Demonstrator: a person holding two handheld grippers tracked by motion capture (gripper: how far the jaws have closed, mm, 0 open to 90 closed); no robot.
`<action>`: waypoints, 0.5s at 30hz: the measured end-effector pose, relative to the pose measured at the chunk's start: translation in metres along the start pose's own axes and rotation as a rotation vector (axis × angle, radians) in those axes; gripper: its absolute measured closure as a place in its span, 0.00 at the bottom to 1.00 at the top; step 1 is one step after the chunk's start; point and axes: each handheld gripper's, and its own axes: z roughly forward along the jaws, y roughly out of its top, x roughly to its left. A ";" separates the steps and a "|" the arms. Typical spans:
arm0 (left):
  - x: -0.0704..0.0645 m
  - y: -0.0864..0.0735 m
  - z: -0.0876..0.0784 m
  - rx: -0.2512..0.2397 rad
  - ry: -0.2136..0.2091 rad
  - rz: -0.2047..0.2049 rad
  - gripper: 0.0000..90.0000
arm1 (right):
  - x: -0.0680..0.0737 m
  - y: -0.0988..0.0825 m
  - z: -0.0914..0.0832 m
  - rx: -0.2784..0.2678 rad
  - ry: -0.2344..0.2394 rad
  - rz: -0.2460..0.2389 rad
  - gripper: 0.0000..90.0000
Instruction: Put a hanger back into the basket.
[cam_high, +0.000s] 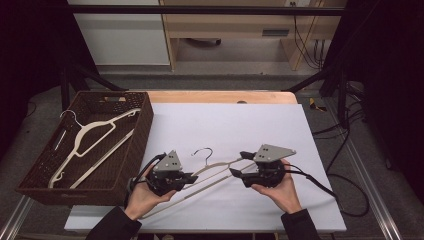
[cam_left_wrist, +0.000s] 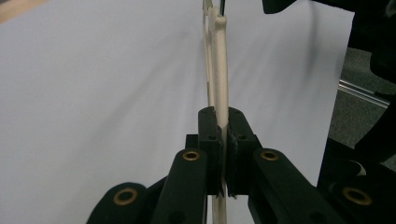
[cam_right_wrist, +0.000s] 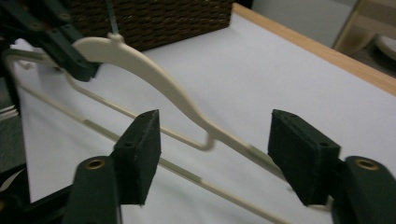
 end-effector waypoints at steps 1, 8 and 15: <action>0.000 0.001 -0.004 -0.010 0.004 0.000 0.97 | -0.003 -0.001 -0.004 -0.012 -0.011 0.012 0.35; 0.003 0.008 -0.033 -0.080 0.034 -0.008 0.97 | -0.022 -0.011 -0.025 -0.055 -0.099 0.075 0.26; 0.011 0.016 -0.067 -0.153 0.078 -0.012 0.96 | -0.033 -0.020 -0.037 -0.078 -0.154 0.133 0.17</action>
